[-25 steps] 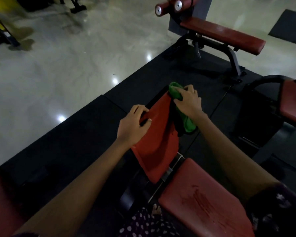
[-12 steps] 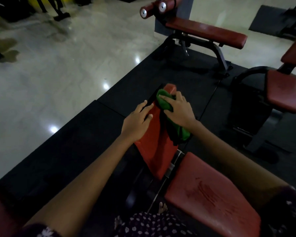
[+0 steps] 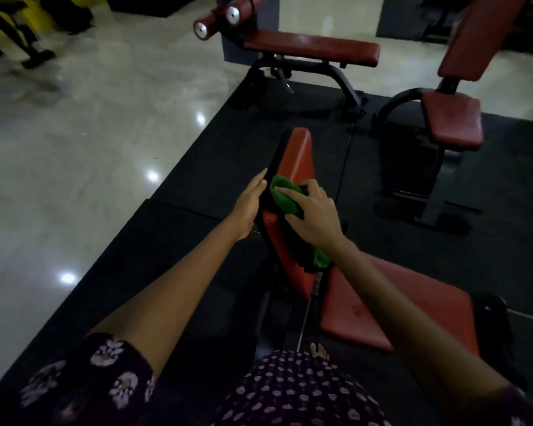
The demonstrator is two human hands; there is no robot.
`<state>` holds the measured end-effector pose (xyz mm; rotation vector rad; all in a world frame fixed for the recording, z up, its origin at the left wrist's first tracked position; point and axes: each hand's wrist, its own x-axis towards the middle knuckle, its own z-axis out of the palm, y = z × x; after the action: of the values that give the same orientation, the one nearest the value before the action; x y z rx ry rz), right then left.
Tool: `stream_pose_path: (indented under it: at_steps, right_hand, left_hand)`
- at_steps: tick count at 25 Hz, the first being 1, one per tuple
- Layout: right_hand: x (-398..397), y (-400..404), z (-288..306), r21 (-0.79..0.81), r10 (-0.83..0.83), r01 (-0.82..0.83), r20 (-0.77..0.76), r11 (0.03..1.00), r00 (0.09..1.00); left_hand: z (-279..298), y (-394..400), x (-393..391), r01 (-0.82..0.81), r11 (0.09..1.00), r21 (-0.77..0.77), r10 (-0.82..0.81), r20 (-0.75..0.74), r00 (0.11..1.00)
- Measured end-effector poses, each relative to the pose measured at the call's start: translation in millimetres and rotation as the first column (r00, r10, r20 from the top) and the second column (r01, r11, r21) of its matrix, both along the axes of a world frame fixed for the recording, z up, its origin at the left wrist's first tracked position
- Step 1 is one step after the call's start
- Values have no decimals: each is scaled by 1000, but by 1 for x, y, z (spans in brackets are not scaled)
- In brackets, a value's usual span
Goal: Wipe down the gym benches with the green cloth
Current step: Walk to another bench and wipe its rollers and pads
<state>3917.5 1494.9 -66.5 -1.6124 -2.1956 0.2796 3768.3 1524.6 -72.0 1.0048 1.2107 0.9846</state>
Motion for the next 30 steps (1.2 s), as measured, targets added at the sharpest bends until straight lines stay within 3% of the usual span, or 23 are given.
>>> stream_pose_path:
  at_steps: [2, 6, 8, 10, 12, 13, 15, 18, 22, 23, 25, 27, 28, 30]
  right_hand:
    - [-8, -25, -12, 91, 28, -24, -43, 996, 999]
    - [-1, -62, -58, 193, 101, -88, -58, 977, 993]
    - [7, -71, -74, 79, -34, 65, -346, 995, 938]
    - [16, -64, -66, -106, -265, 271, -702, 957, 661]
    - [15, -48, -44, -269, -369, 290, -847, 918, 382]
    - [6, -41, -37, -316, -387, 252, -862, 915, 326]
    - [-24, -33, -32, -352, -389, 167, -850, 921, 355]
    - [-45, -27, -57, -375, -422, 194, -825, 907, 377]
    - [-22, 7, -50, -637, -703, 297, -632, 711, 327]
    - [-24, 9, -44, -642, -716, 316, -622, 699, 317]
    - [-40, 1, -30, -502, -611, 367, -730, 784, 307]
    - [-55, -17, -35, -329, -485, 404, -785, 853, 386]
    - [-56, -25, -43, -302, -466, 405, -787, 863, 405]
    - [-48, -30, -63, -422, -544, 365, -756, 830, 364]
  left_hand:
    - [6, 2, -8, 19, 1000, -18, -20, -65, 998]
    - [25, 12, 3, 64, 995, 73, -25, -448, 894]
    - [30, 12, 14, 167, 970, 175, -32, -592, 806]
    - [26, 8, 22, 288, 927, 240, -33, -714, 700]
    - [20, 6, 23, 272, 916, 295, 51, -758, 651]
    - [17, 5, 22, 244, 917, 315, 85, -753, 652]
    - [12, 5, 20, 219, 918, 330, 107, -738, 666]
    - [9, 8, 20, 215, 918, 334, 115, -741, 661]
    - [11, 11, 25, 235, 907, 351, 132, -765, 631]
    - [10, 11, 26, 240, 906, 349, 130, -768, 627]
    - [6, 11, 25, 257, 899, 354, 118, -762, 637]
    - [2, 12, 22, 254, 898, 359, 110, -742, 661]
    - [1, 12, 21, 249, 900, 358, 111, -740, 663]
    - [1, 12, 19, 241, 907, 346, 115, -753, 648]
